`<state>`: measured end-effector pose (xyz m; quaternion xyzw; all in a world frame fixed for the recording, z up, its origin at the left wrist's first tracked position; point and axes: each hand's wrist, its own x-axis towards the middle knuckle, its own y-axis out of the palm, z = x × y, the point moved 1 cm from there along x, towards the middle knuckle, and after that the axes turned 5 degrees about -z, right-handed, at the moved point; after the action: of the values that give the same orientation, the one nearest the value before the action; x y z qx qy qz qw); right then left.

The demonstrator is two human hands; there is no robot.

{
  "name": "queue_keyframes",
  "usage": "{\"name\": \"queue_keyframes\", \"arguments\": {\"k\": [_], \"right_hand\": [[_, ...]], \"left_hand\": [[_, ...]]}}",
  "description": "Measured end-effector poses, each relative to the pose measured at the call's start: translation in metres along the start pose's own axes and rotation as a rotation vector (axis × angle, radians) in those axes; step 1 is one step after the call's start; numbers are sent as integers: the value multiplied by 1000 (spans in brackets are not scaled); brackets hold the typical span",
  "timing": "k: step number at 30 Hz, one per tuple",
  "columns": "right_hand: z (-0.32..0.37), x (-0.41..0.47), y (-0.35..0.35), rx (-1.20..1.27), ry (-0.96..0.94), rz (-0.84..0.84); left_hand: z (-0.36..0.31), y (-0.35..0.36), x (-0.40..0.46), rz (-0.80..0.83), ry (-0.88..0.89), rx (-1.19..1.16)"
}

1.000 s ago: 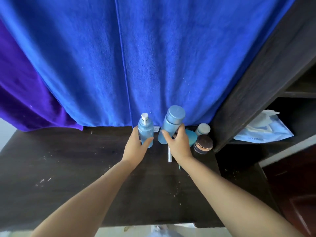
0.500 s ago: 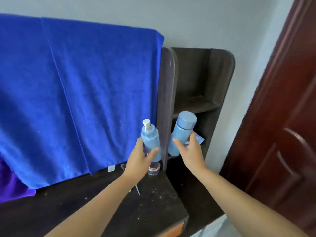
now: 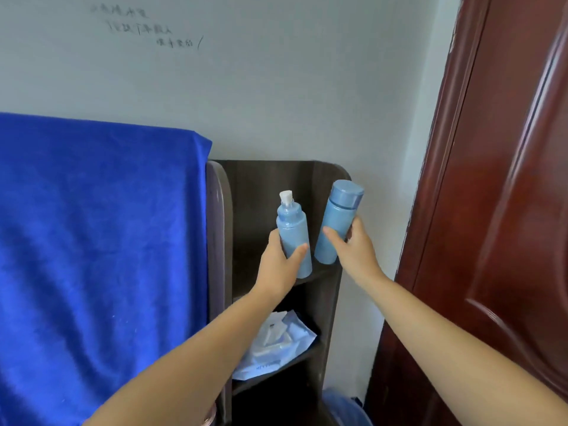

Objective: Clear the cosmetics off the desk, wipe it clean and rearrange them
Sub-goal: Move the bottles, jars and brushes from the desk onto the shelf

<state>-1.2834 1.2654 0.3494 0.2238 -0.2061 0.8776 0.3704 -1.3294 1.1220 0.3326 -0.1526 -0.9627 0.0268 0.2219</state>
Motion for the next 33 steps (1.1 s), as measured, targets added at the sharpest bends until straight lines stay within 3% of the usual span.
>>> {"name": "queue_keyframes", "arguments": {"k": [4,12,20,26,33], "right_hand": [[-26,37,18,-50,1,63],[-70,73,52,-105,22,221],[-81,82,71,-142,-4,163],[-95,70,68,-522,-8,215],[-92,79,77,-594,17,180]], "left_hand": [[20,16,49,-105,-60,108],[55,31,86,-166,-115,197],[70,31,103,-155,-73,280],[84,28,93,-184,-59,378],[87,32,105,-218,-83,460]]}}
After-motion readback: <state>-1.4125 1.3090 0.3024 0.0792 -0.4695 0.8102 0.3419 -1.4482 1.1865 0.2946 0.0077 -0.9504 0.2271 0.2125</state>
